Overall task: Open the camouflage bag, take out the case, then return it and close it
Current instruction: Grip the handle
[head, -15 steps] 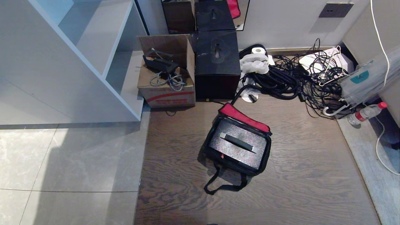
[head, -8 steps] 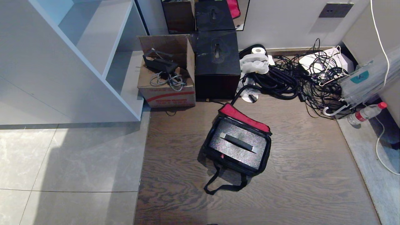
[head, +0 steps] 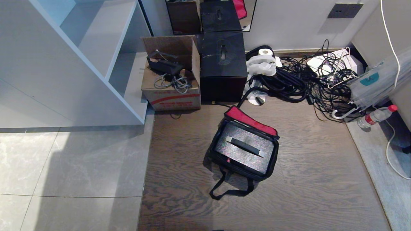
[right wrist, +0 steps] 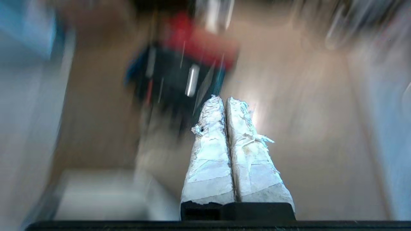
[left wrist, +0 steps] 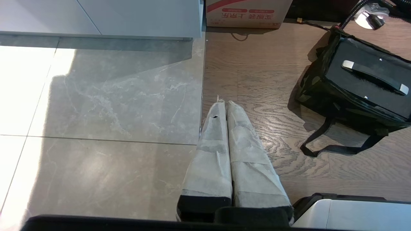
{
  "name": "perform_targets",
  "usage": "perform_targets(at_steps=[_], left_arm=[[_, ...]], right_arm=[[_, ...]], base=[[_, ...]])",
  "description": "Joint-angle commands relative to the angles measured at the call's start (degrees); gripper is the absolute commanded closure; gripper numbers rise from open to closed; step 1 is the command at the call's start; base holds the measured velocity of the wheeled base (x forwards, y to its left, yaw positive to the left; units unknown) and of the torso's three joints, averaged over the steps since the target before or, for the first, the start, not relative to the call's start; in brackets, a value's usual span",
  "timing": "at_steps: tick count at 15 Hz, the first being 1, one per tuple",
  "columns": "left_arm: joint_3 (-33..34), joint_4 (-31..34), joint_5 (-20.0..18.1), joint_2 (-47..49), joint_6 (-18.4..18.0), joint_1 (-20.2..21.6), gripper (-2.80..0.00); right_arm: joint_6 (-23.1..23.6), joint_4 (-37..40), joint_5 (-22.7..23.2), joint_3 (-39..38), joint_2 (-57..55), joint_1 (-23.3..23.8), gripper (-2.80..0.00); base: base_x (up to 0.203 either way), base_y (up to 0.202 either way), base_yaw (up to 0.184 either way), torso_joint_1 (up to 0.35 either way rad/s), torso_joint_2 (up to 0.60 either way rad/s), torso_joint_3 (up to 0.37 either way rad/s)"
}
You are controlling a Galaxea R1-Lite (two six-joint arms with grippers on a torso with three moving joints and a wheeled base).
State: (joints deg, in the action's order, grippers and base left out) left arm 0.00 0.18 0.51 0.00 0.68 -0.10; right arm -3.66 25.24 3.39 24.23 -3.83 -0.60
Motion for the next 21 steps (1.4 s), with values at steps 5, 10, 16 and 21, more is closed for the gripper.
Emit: perform_targets(at_steps=[5,10,16,21], left_arm=[[0.00,-0.01,0.02,0.00,0.02,0.01,0.00],[0.00,-0.01,0.02,0.00,-0.04,0.01,0.00],[0.00,-0.01,0.02,0.00,0.02,0.01,0.00],[0.00,-0.01,0.02,0.00,0.02,0.01,0.00]], right_arm=[[-4.33,-9.51,4.29,5.93,-46.50,-2.00,0.00],[-7.97,-32.83,4.47,18.76,-82.09,-3.12,0.00],[-10.63,-43.39,2.90,40.50,-109.88,-4.44,0.00],[-9.27,-43.61,1.07,42.48,-123.16,-4.59,0.00]], base=[[0.000,0.000,0.000,0.000,0.00,0.000],[0.000,0.000,0.000,0.000,0.00,0.000],[0.000,0.000,0.000,0.000,0.00,0.000],[0.000,0.000,0.000,0.000,0.00,0.000]])
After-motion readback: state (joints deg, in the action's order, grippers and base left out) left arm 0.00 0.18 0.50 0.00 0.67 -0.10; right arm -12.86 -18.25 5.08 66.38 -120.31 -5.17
